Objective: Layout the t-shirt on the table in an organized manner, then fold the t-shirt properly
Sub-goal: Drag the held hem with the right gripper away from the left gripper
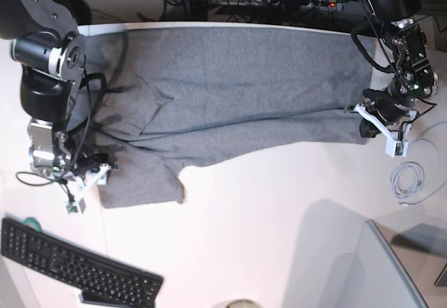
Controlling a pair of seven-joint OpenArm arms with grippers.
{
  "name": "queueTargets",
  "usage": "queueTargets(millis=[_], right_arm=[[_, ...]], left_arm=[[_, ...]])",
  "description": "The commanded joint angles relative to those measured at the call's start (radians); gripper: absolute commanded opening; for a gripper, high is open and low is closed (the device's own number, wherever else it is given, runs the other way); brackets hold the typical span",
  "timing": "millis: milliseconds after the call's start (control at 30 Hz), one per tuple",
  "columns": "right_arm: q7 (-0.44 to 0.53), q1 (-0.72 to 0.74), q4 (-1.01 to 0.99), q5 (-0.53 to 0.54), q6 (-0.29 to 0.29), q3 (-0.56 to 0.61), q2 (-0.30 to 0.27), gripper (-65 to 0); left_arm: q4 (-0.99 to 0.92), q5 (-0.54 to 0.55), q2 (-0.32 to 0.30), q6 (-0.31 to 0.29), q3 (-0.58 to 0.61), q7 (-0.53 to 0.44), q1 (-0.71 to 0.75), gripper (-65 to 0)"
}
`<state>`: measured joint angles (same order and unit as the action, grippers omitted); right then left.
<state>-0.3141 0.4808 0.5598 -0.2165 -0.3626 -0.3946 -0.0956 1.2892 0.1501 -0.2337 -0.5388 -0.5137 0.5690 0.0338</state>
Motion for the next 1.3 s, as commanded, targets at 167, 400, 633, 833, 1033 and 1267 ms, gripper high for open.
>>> queueTargets(millis=[167,400,633,833,1033,1267], right_arm=[[-0.017,0.012,0.006,0.004,-0.005,0.006,0.001,-53.9],[-0.096,0.019,0.03,0.004,-0.005,0.009,0.0,-64.8],[-0.153,-0.006,0.197,0.002,-0.059,0.01,0.001,-65.0],[-0.188,-0.006,0.273,0.001,-0.085,0.021,0.001,-65.0],[-0.187,-0.004,0.279,0.001,-0.085,0.162,0.0,-65.0],[-0.185,0.035,0.306,-0.001,-0.08,0.207,-0.003,-65.0]], left_arm=[[0.016,0.007,-0.017,0.001,-0.003,-0.019,-0.01,-65.0],[0.017,0.007,-0.017,0.001,-0.001,-0.019,-0.01,-65.0],[0.023,0.004,-0.017,0.001,-0.001,-0.017,-0.019,-65.0],[0.059,0.003,-0.017,0.001,0.0,-0.014,-0.041,-65.0],[0.106,0.003,-0.017,0.001,0.0,-0.011,-0.054,-65.0],[0.109,0.003,-0.02,0.001,0.048,-0.011,-0.068,-65.0]])
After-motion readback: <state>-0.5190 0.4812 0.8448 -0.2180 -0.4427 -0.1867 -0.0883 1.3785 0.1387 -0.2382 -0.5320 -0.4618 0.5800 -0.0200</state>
